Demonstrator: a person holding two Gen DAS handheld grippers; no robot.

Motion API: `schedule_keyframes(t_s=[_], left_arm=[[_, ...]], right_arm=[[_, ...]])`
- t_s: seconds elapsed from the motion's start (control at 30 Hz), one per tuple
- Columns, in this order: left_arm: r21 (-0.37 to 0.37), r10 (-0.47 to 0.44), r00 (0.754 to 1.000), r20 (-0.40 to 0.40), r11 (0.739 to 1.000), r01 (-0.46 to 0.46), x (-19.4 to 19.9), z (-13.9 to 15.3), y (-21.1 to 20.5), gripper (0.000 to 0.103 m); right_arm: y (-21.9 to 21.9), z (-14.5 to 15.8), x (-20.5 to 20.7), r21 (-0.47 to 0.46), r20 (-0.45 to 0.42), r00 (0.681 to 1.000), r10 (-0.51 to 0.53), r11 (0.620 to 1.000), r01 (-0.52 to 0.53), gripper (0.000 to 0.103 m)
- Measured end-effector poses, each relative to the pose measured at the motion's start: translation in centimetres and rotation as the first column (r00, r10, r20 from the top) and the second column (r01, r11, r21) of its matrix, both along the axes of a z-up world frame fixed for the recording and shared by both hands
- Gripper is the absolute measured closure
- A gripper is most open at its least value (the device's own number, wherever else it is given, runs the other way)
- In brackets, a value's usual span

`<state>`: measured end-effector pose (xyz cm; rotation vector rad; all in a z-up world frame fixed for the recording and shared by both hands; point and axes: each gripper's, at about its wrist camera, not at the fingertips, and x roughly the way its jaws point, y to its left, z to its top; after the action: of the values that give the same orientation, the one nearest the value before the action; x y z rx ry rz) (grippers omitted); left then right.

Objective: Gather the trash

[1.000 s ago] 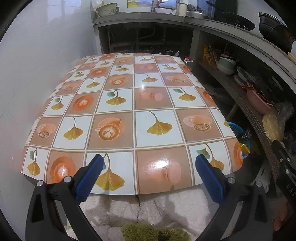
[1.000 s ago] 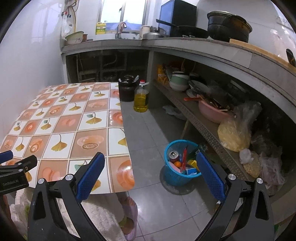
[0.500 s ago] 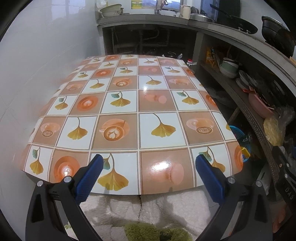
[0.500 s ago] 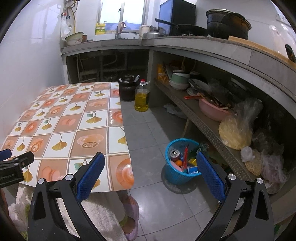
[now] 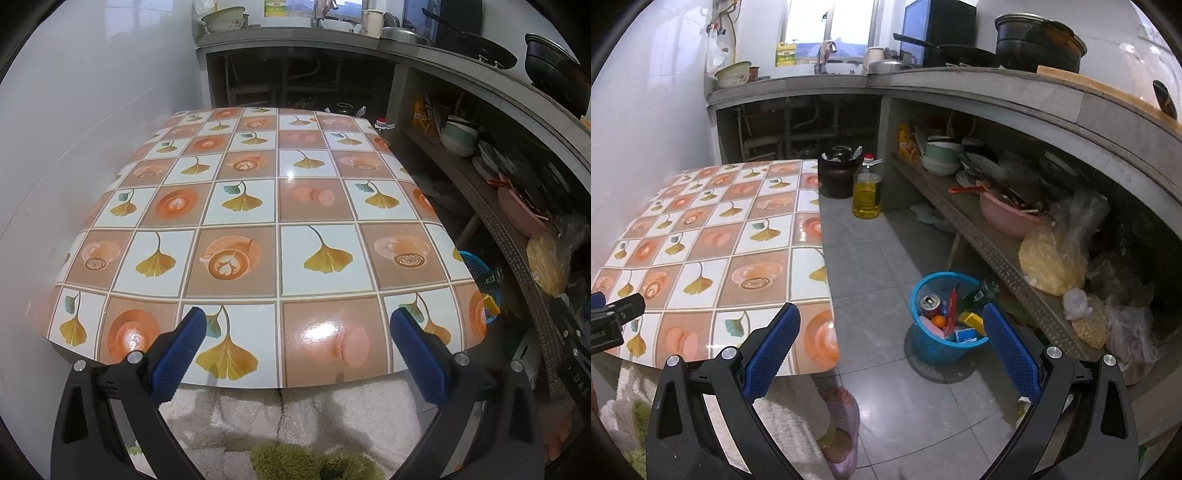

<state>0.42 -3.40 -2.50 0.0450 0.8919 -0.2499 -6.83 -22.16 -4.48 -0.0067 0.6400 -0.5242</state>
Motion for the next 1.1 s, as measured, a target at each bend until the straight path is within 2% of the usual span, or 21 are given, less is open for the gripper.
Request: schedule_keyframes(t_s=[1.1], left_arm=[[0.010, 0.009, 1.000, 0.021, 1.000, -0.009, 0.17, 0.46, -0.07, 0.005]], right_arm=[[-0.59, 0.20, -0.52, -0.019, -0.004, 1.000, -0.015, 1.000, 0.015, 0.008]])
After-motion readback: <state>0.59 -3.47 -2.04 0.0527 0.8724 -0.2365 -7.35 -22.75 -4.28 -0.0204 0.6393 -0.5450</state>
